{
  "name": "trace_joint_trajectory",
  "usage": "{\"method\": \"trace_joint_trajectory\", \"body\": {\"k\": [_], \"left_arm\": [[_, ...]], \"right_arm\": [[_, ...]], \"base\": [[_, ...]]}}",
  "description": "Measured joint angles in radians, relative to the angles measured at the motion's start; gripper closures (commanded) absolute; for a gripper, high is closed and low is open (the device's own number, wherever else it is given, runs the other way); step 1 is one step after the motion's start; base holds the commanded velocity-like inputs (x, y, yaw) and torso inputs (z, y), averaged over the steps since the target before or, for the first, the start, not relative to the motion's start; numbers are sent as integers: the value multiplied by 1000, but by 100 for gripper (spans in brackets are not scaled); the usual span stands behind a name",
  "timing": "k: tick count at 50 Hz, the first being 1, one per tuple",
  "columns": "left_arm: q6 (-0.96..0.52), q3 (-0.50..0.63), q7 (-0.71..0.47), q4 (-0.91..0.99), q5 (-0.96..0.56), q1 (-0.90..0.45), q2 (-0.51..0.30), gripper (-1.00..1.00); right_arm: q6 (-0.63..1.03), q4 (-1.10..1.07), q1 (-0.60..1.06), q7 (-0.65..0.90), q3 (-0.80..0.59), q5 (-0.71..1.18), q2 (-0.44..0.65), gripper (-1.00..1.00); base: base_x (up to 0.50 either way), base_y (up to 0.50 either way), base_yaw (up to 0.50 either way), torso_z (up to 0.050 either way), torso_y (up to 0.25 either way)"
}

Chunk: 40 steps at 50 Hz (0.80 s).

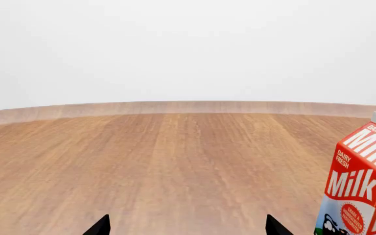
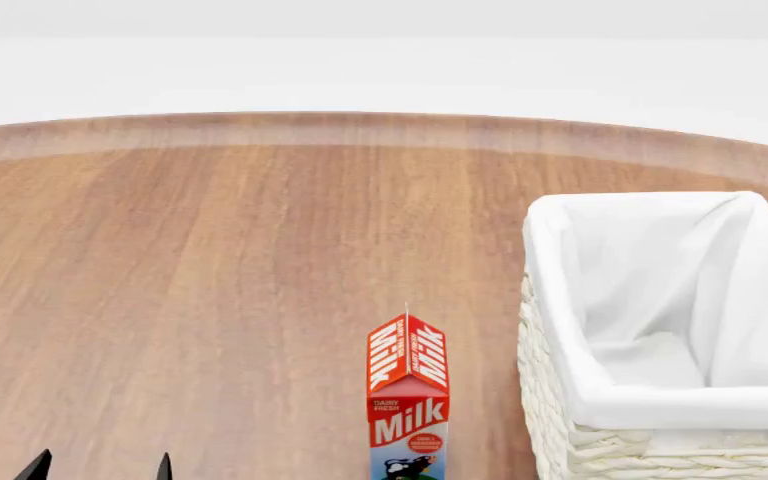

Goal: Pick up the orange juice, and put it in the basket.

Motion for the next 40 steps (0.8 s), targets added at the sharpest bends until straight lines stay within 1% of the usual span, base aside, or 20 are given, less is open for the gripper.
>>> {"method": "trace_joint_trajectory", "body": {"k": [40], "left_arm": [[4, 13, -11, -1, -9, -3, -9, -100]], "right_arm": [[-15, 63, 36, 8, -20, 9, -6, -100]], "base": [[0, 0, 0, 0, 0]]}}
